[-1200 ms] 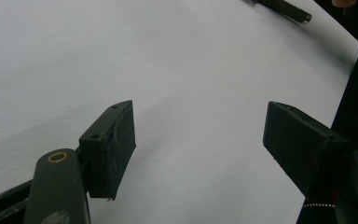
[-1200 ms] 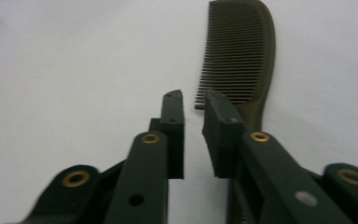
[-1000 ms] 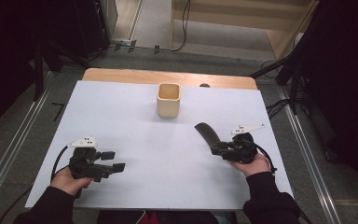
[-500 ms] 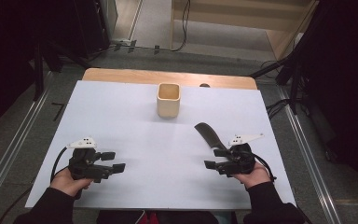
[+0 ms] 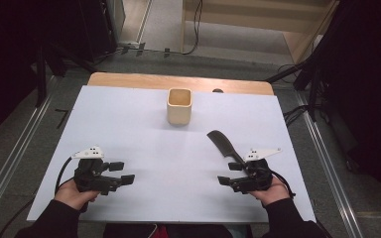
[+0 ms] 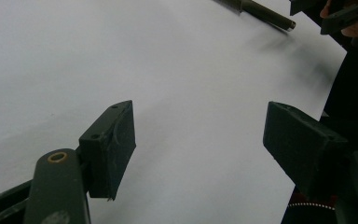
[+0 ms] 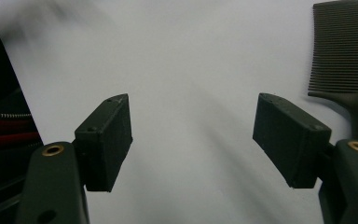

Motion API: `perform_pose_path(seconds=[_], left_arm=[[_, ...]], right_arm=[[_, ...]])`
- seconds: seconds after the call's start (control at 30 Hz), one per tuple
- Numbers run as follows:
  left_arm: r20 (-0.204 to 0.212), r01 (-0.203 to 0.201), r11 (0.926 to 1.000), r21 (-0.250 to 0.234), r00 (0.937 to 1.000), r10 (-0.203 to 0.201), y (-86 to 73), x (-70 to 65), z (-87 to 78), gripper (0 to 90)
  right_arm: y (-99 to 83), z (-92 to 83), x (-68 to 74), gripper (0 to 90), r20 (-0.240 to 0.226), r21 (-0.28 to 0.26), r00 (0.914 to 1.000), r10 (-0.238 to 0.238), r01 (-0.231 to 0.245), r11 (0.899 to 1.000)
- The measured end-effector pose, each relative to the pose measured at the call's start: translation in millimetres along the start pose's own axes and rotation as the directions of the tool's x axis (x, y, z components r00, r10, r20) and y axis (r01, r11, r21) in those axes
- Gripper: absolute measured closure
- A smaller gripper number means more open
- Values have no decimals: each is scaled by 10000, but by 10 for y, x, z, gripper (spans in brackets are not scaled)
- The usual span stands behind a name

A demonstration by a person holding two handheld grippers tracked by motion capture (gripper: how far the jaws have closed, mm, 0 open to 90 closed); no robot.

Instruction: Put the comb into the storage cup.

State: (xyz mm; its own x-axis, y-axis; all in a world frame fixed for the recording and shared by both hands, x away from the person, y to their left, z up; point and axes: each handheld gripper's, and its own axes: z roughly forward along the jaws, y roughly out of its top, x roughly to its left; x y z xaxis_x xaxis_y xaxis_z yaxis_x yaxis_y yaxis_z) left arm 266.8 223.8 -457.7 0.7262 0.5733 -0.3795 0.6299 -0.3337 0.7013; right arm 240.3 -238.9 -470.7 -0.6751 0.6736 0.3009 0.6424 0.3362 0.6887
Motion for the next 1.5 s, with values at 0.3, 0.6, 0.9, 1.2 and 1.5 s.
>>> perform_pose_path(seconds=[0.3,0.6,0.9,1.2,1.5], left_arm=[[-9,-39,10000,-80,10000,39,10,2,4,258],[-24,-97,9999,-111,10000,96,18,-3,12,258],[-50,-120,9999,13,9999,120,23,4,32,258],[-64,-165,9999,-21,9998,165,31,-5,35,258],[-42,-139,9999,-15,9999,139,30,2,46,258]], right_arm=[[12,28,-16,264,-76,86,9999,65,-65,9999],[55,-80,-104,265,383,-378,9988,312,-297,9988],[64,-157,-205,265,663,-590,9959,623,-585,9965],[62,-212,-288,265,967,-768,9919,829,-756,9942],[55,-279,-380,265,1418,-900,9841,1068,-947,9914]])
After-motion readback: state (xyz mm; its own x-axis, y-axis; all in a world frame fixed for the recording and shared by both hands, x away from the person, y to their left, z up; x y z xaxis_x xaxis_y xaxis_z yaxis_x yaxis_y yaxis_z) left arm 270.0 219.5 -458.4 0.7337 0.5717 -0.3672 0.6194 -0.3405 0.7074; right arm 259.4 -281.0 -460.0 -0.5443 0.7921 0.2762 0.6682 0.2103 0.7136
